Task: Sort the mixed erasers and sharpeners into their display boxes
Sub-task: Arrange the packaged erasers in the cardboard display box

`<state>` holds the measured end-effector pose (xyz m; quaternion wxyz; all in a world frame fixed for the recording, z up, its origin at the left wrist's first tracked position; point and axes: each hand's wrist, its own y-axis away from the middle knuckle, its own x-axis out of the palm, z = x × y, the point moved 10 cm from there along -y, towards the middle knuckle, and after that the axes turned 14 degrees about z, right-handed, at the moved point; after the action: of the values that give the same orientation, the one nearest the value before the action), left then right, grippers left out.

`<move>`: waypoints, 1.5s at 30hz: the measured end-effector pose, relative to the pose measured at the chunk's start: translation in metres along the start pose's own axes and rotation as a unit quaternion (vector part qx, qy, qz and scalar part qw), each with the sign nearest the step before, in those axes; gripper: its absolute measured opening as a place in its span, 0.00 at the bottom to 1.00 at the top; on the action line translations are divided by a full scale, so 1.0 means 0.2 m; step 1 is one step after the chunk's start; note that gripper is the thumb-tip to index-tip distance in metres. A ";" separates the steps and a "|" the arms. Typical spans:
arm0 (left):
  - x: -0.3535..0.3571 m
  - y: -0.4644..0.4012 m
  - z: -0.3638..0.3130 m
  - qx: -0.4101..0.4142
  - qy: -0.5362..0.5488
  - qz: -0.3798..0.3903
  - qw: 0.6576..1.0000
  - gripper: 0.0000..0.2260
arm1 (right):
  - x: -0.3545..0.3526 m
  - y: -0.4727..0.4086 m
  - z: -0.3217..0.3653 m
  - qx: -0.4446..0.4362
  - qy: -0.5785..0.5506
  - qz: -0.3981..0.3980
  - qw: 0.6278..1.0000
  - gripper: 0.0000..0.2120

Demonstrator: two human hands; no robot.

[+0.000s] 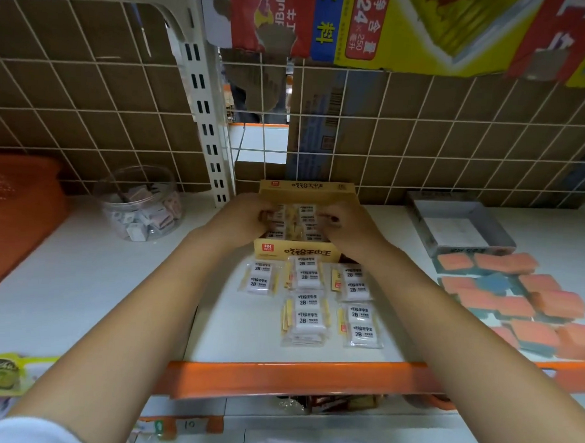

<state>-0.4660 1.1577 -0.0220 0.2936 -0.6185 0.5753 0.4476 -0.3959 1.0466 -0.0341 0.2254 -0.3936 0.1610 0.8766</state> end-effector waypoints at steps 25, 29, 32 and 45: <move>0.28 0.35 0.22 -0.049 0.107 -0.027 0.993 0.12 | 0.29 0.46 0.13 -0.010 0.049 0.047 0.998 0.20; 0.25 0.40 0.23 -0.052 0.222 -0.054 0.972 0.10 | 0.27 0.47 0.13 -0.023 0.017 0.033 0.999 0.16; 0.24 0.42 0.24 -0.051 0.310 -0.065 0.947 0.14 | 0.24 0.47 0.13 -0.034 -0.059 0.002 0.998 0.11; -0.19 0.23 0.12 0.033 0.315 -0.188 0.930 0.12 | -0.15 0.35 -0.03 -0.012 -0.252 -0.117 0.961 0.13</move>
<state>-0.5141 1.1874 0.0090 0.1961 -0.8144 0.5262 0.1467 -0.4098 0.9767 -0.0080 0.3553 -0.1788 0.0411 0.9166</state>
